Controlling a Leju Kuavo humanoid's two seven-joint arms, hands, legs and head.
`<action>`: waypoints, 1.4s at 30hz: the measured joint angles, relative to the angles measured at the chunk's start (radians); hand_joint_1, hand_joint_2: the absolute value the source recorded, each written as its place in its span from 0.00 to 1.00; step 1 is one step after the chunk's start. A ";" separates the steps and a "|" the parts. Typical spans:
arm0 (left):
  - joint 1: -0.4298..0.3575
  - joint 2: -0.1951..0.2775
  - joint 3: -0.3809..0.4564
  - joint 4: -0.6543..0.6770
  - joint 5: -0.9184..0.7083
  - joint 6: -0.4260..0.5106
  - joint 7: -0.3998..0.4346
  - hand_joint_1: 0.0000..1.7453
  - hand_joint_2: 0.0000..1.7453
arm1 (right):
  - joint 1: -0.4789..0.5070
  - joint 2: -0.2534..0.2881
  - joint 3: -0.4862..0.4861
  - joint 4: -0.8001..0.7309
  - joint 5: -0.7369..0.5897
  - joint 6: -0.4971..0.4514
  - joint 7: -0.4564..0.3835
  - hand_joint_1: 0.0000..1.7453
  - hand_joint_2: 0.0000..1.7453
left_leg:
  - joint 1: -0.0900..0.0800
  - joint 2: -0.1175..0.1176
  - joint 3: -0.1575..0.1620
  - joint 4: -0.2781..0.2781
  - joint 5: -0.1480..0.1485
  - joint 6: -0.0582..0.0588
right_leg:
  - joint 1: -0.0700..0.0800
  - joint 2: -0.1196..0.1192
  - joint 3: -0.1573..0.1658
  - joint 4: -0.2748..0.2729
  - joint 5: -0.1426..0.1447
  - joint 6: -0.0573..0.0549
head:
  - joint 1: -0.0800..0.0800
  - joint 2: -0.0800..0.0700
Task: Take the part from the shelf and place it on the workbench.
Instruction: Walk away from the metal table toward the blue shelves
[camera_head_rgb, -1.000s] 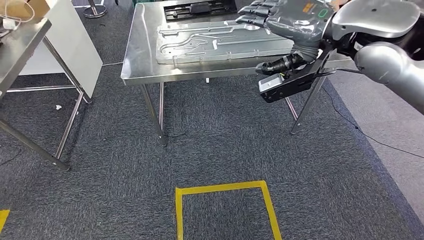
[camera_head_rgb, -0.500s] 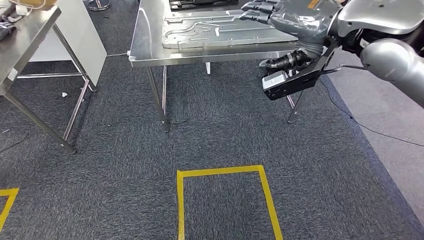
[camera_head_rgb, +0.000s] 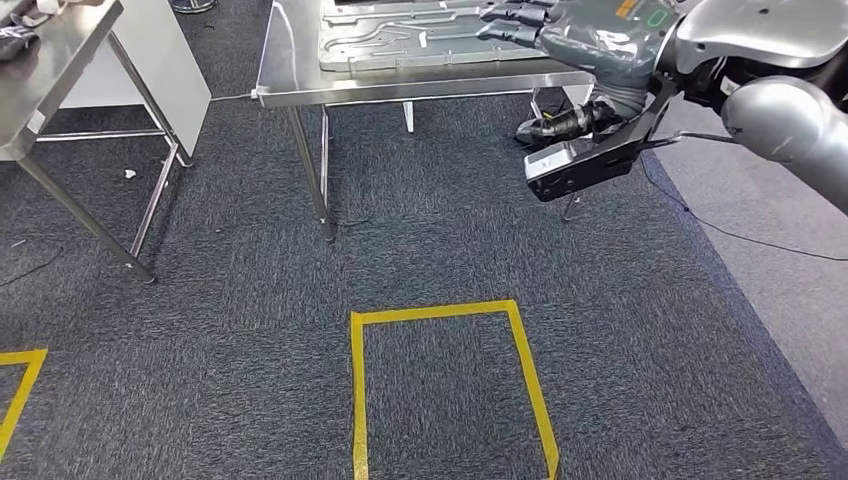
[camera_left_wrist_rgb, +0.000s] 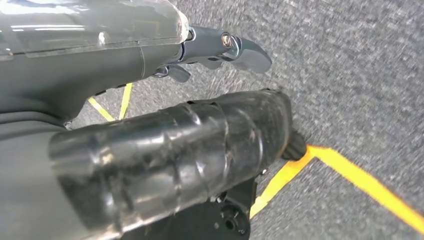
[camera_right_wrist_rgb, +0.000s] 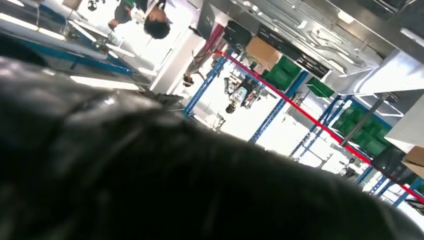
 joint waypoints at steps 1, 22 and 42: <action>0.001 0.000 0.000 0.000 -0.001 0.000 0.000 0.00 0.00 | 0.001 0.000 0.001 0.000 0.000 0.000 0.000 0.00 0.00 | 0.001 -0.002 -0.011 0.016 -0.025 -0.006 | -0.002 -0.002 -0.012 -0.003 0.015 -0.009 | 0.000 0.000; 0.003 -0.002 0.004 0.000 -0.011 0.002 -0.001 0.00 0.00 | -0.002 -0.018 0.012 -0.007 -0.002 -0.004 -0.001 0.00 0.00 | -0.001 0.001 0.181 -0.030 -0.154 0.043 | -0.007 0.004 -0.265 0.277 0.006 0.042 | 0.001 0.000; 0.003 -0.005 0.005 0.000 -0.028 0.004 -0.002 0.00 0.00 | 0.002 -0.021 0.015 -0.009 -0.003 -0.020 0.000 0.00 0.00 | -0.006 -0.001 0.153 -0.015 -0.142 0.020 | 0.009 0.005 -0.102 0.014 0.083 0.003 | 0.000 0.000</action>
